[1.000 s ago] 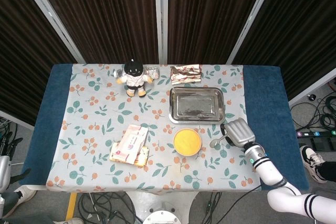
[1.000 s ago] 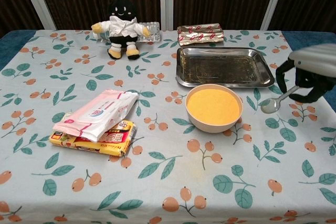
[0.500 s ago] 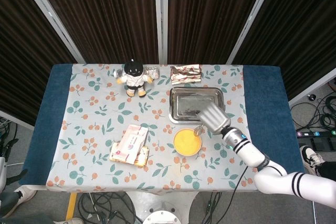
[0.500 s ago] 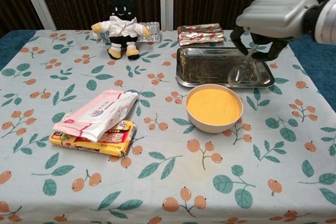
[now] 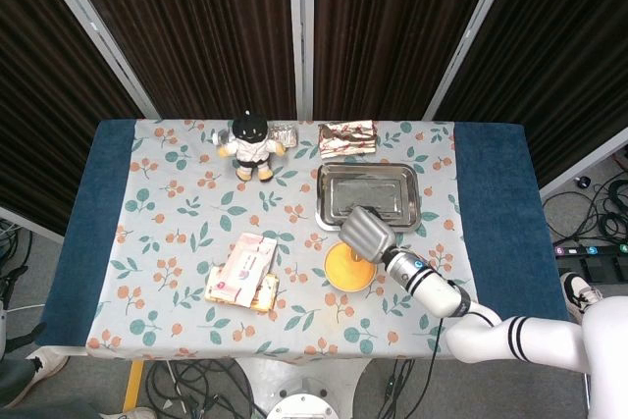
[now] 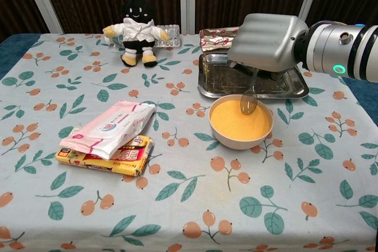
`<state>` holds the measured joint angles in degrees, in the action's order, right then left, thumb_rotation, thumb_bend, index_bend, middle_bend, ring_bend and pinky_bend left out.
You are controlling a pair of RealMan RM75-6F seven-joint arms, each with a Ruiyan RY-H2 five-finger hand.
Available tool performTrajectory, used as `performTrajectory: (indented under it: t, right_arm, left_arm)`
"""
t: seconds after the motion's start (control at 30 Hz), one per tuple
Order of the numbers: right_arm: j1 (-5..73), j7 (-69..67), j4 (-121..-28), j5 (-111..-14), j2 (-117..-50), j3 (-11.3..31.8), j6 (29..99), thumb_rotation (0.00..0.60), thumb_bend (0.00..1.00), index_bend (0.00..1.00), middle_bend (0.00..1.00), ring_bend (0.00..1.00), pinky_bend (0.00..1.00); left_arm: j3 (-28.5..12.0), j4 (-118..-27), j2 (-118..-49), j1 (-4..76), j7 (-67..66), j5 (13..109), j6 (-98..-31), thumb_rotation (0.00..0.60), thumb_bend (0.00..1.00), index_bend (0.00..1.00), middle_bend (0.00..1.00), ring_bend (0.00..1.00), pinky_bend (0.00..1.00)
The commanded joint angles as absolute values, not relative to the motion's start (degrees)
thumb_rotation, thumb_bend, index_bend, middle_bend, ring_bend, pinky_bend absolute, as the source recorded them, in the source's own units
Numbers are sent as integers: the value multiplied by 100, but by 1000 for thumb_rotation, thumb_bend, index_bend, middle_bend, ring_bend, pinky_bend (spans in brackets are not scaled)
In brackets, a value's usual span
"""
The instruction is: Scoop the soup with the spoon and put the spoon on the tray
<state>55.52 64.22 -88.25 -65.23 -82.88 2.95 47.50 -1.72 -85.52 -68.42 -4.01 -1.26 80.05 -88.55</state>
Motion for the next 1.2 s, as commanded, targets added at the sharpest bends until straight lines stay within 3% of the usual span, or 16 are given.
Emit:
performTrajectory:
  t: [0.03, 0.6, 1.2]
  right_arm:
    - [5644, 6852, -8751, -6558, -8466, 123, 4936, 600, 397, 759, 1000, 1000, 1000]
    - [5590, 7182, -9005, -6417, -8907, -112, 5277, 600, 398, 792, 1000, 1000, 1000]
    - [5449, 6470, -8997, -6468, -8436, 32, 5519, 600, 397, 814, 1000, 1000, 1000]
  left_arm:
    - [-167, -8540, -6844, -414, -113, 7997, -8852, 600, 65, 236, 122, 102, 114]
    - [-160, -8482, -6885, -485, -76, 7964, -8848, 600, 65, 236, 122, 102, 114]
    - [-204, -8646, -6827, -439, -251, 8026, -8862, 600, 65, 236, 122, 102, 113]
